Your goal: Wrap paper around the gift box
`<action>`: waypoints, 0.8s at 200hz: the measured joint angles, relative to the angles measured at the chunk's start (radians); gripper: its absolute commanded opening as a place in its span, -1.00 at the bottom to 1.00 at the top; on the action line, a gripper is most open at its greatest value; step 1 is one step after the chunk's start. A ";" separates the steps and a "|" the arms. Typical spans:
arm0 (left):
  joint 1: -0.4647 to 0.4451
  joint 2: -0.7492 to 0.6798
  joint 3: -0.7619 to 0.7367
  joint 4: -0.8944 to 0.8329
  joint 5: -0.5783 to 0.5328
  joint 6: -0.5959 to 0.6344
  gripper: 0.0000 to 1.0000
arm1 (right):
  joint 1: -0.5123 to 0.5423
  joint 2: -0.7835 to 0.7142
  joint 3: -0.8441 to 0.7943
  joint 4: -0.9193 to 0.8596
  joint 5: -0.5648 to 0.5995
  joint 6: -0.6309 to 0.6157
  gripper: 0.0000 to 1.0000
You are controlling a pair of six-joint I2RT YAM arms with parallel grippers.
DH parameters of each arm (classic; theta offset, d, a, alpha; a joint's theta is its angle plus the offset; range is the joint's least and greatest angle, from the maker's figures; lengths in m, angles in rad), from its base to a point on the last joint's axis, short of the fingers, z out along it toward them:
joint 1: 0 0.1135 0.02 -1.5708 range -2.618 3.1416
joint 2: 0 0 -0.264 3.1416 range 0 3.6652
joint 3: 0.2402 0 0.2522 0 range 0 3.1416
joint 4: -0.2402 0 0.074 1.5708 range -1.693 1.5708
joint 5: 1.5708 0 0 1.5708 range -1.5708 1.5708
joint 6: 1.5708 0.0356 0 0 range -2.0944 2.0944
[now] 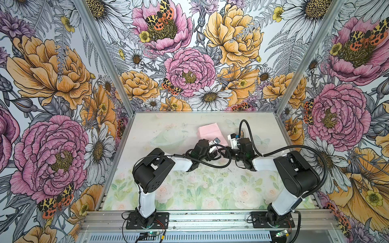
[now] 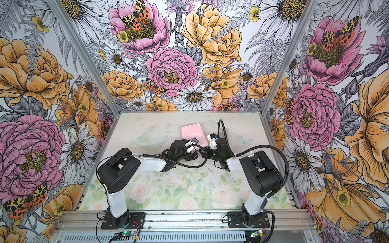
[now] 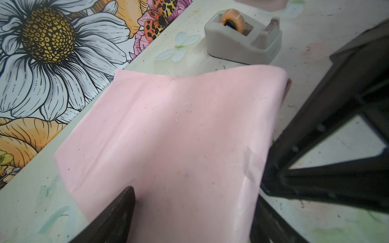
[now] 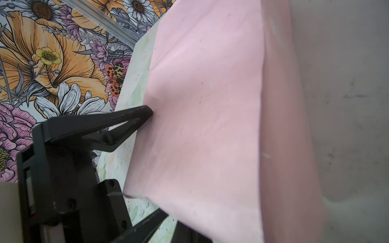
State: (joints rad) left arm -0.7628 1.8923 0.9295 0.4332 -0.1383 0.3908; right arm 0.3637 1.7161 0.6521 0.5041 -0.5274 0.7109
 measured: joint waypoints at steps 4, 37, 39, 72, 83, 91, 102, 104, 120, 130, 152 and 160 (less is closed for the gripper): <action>0.000 0.000 0.000 0.000 0.000 0.000 0.61 | 0.000 0.003 0.000 0.002 0.001 0.000 -1.00; 0.000 0.000 0.000 0.000 0.000 0.000 0.61 | 0.000 0.027 0.000 0.026 0.013 0.008 -1.00; 0.000 0.000 0.000 0.000 0.000 0.000 0.61 | 0.000 0.027 0.000 0.026 0.013 0.008 -1.00; 0.000 0.000 0.000 0.000 -0.001 0.000 0.61 | 0.000 0.054 0.000 0.074 0.028 0.027 -1.00; 0.000 0.000 0.000 -0.002 -0.002 0.000 0.61 | 0.003 0.064 -0.002 0.092 0.034 0.034 -1.00; 0.000 -0.001 0.000 -0.003 -0.002 0.000 0.61 | 0.005 0.073 -0.004 0.108 0.038 0.038 -1.00; 0.000 -0.001 0.002 -0.004 -0.003 0.000 0.61 | 0.005 0.084 -0.010 0.129 0.046 0.041 -1.00; 0.000 -0.001 0.002 -0.005 -0.004 0.000 0.61 | 0.005 0.086 -0.011 0.133 0.047 0.043 -1.00; 0.000 -0.001 0.004 -0.010 -0.004 0.000 0.61 | 0.005 0.100 -0.024 0.161 0.060 0.051 -1.00; 0.000 -0.001 0.005 -0.011 -0.004 0.000 0.61 | 0.005 0.105 -0.035 0.176 0.067 0.056 -1.00; 0.000 -0.001 0.005 -0.011 -0.004 0.000 0.61 | 0.005 0.106 -0.063 0.202 0.080 0.060 -1.00; 0.000 -0.001 0.005 -0.011 -0.004 0.000 0.61 | 0.005 0.106 -0.076 0.212 0.086 0.060 -1.00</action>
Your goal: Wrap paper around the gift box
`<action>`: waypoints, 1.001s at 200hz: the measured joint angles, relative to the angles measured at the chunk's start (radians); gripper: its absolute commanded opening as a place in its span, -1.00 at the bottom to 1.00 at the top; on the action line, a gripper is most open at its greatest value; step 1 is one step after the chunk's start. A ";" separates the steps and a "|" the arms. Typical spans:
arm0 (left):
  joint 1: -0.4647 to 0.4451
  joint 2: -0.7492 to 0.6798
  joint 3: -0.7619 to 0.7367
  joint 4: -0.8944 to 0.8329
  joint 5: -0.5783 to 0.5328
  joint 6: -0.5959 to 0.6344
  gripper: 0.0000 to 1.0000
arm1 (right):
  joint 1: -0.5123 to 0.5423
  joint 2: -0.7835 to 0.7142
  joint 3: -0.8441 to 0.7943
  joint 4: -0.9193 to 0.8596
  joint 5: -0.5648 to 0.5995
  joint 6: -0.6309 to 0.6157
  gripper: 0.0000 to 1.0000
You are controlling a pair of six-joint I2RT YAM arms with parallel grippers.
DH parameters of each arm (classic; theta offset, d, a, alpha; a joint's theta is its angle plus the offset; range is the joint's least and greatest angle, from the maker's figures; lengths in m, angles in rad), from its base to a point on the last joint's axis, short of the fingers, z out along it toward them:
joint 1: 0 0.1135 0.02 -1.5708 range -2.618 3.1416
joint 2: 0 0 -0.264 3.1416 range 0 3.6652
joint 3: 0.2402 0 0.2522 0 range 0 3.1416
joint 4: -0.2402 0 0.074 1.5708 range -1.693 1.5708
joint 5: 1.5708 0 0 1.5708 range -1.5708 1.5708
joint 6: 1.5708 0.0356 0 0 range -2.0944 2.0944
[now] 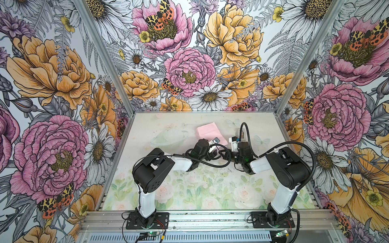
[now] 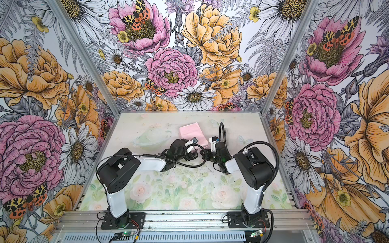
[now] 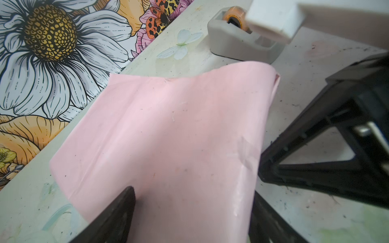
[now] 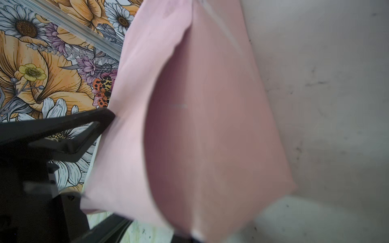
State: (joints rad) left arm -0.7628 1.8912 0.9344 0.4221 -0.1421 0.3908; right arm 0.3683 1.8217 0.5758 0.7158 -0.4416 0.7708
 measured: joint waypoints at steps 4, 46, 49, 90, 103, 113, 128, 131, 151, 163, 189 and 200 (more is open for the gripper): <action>0.000 0.000 0.000 0.000 0.000 0.000 0.61 | 0.000 -0.002 -0.006 0.002 0.002 0.000 -1.00; 0.000 0.000 0.000 0.000 0.000 0.000 0.61 | 0.007 -0.064 -0.056 0.000 0.014 0.000 -1.00; 0.000 0.000 0.000 0.000 0.000 0.000 0.61 | 0.008 -0.069 -0.056 0.001 0.015 0.000 -1.00; 0.000 0.000 0.000 0.000 0.000 0.000 0.61 | 0.031 -0.100 -0.055 0.002 0.023 0.000 -1.00; 0.000 0.000 0.000 -0.001 0.000 0.000 0.61 | 0.033 -0.100 -0.050 -0.005 0.023 -0.001 -1.00; 0.000 0.000 0.000 0.000 0.000 0.000 0.61 | 0.033 -0.100 -0.043 -0.010 0.024 -0.001 -1.00; 0.000 0.000 0.000 -0.001 0.000 0.000 0.61 | 0.033 -0.100 -0.026 -0.024 0.028 -0.004 -1.00; 0.000 0.000 0.000 -0.001 0.000 0.000 0.61 | 0.033 -0.100 -0.022 -0.026 0.029 -0.005 -1.00; 0.000 0.000 0.000 -0.001 0.000 0.000 0.61 | 0.033 -0.100 0.002 -0.031 0.031 -0.008 -1.00; 0.000 0.000 0.000 -0.001 0.000 0.000 0.61 | 0.033 -0.100 0.013 -0.033 0.031 -0.009 -1.00; 0.000 0.000 0.001 -0.003 0.000 0.000 0.61 | 0.033 -0.100 0.025 -0.042 0.031 -0.012 -1.00; 0.000 0.000 0.001 -0.003 0.000 0.000 0.61 | 0.033 -0.100 0.027 -0.046 0.031 -0.012 -1.00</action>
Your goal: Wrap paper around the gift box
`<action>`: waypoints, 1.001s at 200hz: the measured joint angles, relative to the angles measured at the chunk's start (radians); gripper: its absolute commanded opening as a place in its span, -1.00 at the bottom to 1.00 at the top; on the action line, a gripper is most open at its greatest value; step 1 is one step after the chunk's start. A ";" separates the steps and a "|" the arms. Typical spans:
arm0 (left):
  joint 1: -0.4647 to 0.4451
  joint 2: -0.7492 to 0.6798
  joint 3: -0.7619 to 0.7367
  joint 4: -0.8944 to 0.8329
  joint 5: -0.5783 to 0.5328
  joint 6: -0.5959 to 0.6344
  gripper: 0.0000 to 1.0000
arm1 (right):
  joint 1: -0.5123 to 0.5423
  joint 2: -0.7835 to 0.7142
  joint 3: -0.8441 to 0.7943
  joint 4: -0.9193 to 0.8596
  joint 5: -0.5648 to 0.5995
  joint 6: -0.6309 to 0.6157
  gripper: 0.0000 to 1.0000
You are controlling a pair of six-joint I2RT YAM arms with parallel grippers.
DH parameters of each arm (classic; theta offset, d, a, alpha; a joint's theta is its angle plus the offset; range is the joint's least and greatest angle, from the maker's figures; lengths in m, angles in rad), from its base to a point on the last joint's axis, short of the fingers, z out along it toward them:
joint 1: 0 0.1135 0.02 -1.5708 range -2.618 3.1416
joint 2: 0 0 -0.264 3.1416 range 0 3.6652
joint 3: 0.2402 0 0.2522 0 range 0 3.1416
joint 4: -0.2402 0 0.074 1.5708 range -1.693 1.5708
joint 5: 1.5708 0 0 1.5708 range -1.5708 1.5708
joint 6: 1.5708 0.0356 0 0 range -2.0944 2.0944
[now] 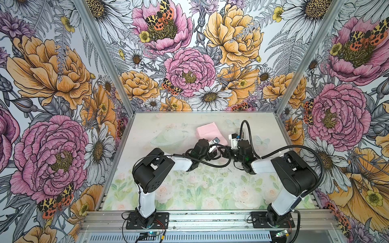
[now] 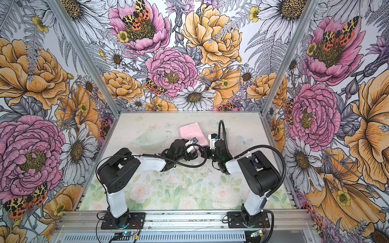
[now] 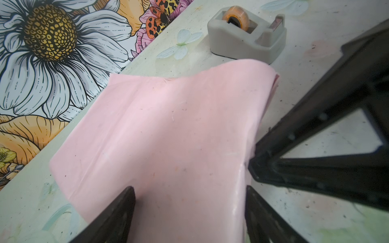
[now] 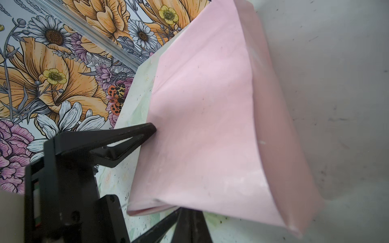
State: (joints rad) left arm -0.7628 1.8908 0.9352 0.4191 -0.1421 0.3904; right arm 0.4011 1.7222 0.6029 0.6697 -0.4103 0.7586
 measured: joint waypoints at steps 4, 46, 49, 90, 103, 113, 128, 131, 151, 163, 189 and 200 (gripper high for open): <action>0.000 0.000 0.000 0.000 0.000 0.000 0.61 | 0.000 0.000 0.000 -0.001 0.000 0.000 -1.00; 0.000 0.000 0.000 0.000 0.000 0.000 0.61 | 0.000 -0.006 -0.010 -0.003 0.008 0.000 -0.94; 0.000 0.000 0.000 0.000 0.000 0.000 0.61 | 0.000 -0.009 -0.014 -0.003 0.010 0.000 -0.94; 0.000 0.000 0.003 -0.004 0.000 0.000 0.61 | 0.000 -0.140 -0.113 -0.050 0.038 -0.008 -0.87; 0.000 0.000 0.003 -0.004 0.000 -0.001 0.61 | 0.000 -0.182 -0.119 -0.072 0.048 -0.013 -0.87; 0.000 0.000 0.003 -0.004 0.000 -0.003 0.61 | 0.000 -0.209 -0.119 -0.084 0.053 -0.018 -0.87; 0.000 0.000 0.003 -0.004 0.000 -0.008 0.61 | 0.000 -0.243 -0.119 -0.095 0.063 -0.019 -0.87; 0.000 0.000 0.003 -0.004 0.000 -0.009 0.61 | 0.000 -0.248 -0.117 -0.098 0.066 -0.021 -0.87; 0.000 0.000 0.004 -0.004 0.000 -0.018 0.61 | 0.002 -0.256 -0.101 -0.116 0.076 -0.027 -0.87; 0.000 0.000 0.006 -0.005 0.000 -0.020 0.61 | 0.005 -0.256 -0.091 -0.127 0.082 -0.027 -0.87; 0.002 0.000 0.010 -0.012 0.000 -0.026 0.60 | 0.016 -0.244 -0.068 -0.136 0.087 -0.030 -0.91; 0.002 0.000 0.010 -0.013 0.000 -0.026 0.60 | 0.021 -0.225 -0.051 -0.135 0.089 -0.034 -0.92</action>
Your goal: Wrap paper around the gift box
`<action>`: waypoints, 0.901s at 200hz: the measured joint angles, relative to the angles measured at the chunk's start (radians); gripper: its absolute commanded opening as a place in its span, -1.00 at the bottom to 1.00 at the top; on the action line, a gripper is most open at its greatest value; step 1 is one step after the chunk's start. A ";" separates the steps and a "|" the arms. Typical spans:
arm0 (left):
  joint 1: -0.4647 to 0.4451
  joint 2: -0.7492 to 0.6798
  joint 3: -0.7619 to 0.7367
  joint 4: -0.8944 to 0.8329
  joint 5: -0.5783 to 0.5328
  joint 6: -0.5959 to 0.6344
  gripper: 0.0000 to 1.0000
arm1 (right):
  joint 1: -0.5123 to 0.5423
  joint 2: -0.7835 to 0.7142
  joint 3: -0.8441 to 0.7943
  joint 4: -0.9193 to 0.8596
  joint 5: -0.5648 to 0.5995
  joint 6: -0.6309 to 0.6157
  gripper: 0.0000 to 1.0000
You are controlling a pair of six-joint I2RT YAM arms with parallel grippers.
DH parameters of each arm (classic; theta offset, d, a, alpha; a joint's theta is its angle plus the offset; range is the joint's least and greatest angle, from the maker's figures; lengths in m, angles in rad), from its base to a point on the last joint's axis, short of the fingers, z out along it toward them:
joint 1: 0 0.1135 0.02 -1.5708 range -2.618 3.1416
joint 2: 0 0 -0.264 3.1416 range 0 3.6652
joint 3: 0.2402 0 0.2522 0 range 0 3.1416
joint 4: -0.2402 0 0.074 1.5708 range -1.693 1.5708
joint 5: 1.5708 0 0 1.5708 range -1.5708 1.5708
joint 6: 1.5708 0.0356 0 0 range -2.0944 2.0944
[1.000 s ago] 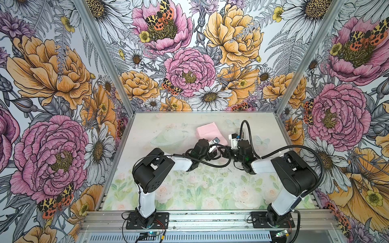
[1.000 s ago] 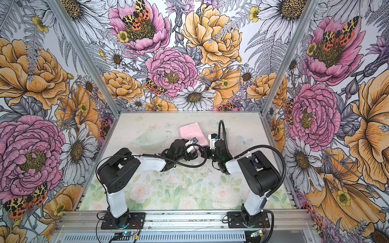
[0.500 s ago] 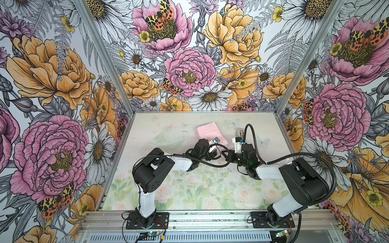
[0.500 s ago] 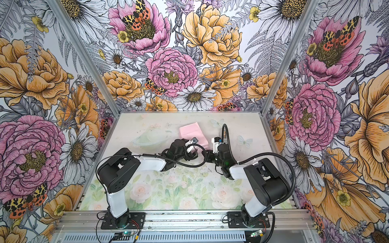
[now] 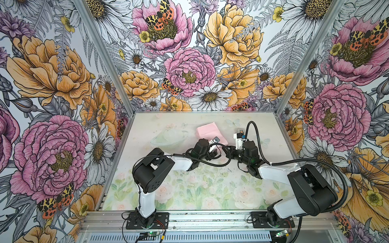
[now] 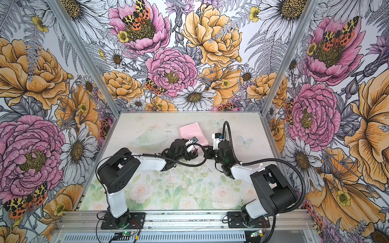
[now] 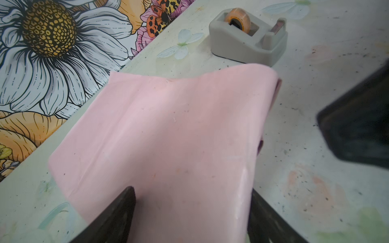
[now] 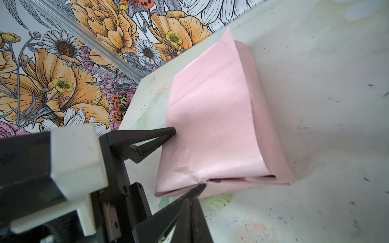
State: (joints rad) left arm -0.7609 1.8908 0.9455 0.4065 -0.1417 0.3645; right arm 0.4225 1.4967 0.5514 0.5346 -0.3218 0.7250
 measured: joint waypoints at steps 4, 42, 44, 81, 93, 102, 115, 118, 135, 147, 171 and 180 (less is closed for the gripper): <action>0.000 0.000 0.000 0.000 0.000 0.000 0.61 | 0.002 0.006 0.005 0.000 0.000 0.000 -0.94; 0.000 0.000 0.000 0.000 0.000 -0.003 0.60 | 0.009 0.085 0.044 0.016 0.000 -0.001 -1.00; 0.000 0.000 0.000 0.000 0.000 -0.003 0.60 | 0.010 0.090 0.046 0.017 0.001 0.000 -1.00; 0.003 0.000 0.000 0.000 0.001 -0.003 0.60 | 0.010 0.170 0.092 0.034 0.003 -0.001 -1.00; 0.005 0.000 0.000 0.000 0.001 -0.003 0.61 | 0.009 0.182 0.096 0.045 0.003 0.000 -1.00; 0.006 -0.001 0.000 0.000 0.003 -0.003 0.61 | 0.010 0.183 0.097 0.049 0.003 0.000 -0.97; 0.006 -0.006 0.000 -0.008 0.003 -0.003 0.63 | 0.010 0.181 0.097 0.050 0.004 0.000 -0.87; 0.006 -0.008 0.000 -0.011 0.003 -0.004 0.64 | 0.009 0.179 0.096 0.050 0.004 0.000 -0.84; 0.006 -0.033 -0.006 -0.046 0.004 -0.015 0.71 | 0.010 0.132 0.084 0.019 0.008 -0.010 -0.68; 0.006 -0.071 -0.017 -0.092 0.008 -0.027 0.76 | 0.009 0.065 0.071 -0.026 0.013 -0.020 -0.57; 0.006 -0.177 -0.026 -0.175 0.011 -0.073 0.83 | 0.004 -0.117 0.067 -0.172 0.027 -0.069 -0.32; 0.006 -0.227 -0.026 -0.201 0.011 -0.099 0.86 | -0.001 -0.183 0.077 -0.243 0.033 -0.087 -0.19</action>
State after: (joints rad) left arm -0.7551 1.6638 0.9195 0.2054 -0.1310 0.2653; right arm 0.4213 1.3136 0.6285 0.2913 -0.2890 0.6376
